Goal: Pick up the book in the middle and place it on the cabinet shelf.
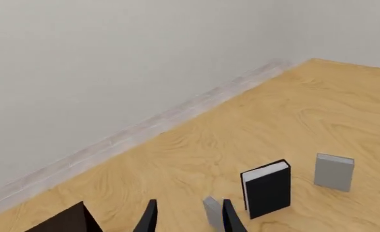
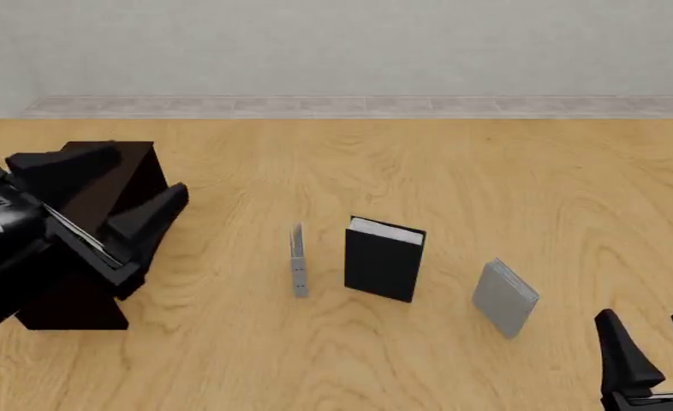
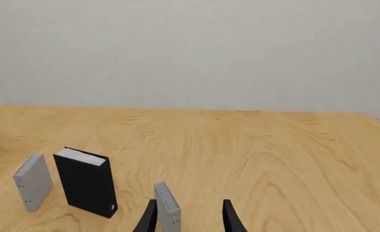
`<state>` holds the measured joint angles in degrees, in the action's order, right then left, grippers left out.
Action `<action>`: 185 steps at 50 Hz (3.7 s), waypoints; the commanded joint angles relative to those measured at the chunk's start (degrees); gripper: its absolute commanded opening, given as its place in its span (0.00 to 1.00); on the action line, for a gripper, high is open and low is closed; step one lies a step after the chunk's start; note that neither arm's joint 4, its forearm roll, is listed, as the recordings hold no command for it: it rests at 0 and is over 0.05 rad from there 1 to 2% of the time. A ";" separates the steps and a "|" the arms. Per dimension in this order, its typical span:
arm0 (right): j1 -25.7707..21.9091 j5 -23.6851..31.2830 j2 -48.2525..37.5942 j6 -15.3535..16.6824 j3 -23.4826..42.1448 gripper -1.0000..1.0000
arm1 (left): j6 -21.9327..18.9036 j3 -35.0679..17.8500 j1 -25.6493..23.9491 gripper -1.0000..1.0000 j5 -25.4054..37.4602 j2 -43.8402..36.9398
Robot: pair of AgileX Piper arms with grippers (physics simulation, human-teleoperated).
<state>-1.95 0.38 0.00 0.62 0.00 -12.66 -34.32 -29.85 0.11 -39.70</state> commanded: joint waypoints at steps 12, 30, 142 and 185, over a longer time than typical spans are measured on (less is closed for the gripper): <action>-0.41 -0.04 0.00 0.10 0.00 1.00 | -5.72 -11.66 -8.19 1.00 1.86 -18.44; -0.52 0.37 0.00 0.21 0.00 1.00 | -10.50 -20.42 -12.52 1.00 9.15 -27.60; -1.05 1.05 0.00 0.20 0.00 1.00 | -36.33 -37.25 -13.87 1.00 17.01 -61.87; -0.82 2.03 0.00 -0.86 0.00 1.00 | -38.86 -41.90 -12.00 1.00 18.82 -66.73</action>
<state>-2.74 2.22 0.00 -0.03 0.00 -50.83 -75.03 -42.50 18.25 -105.37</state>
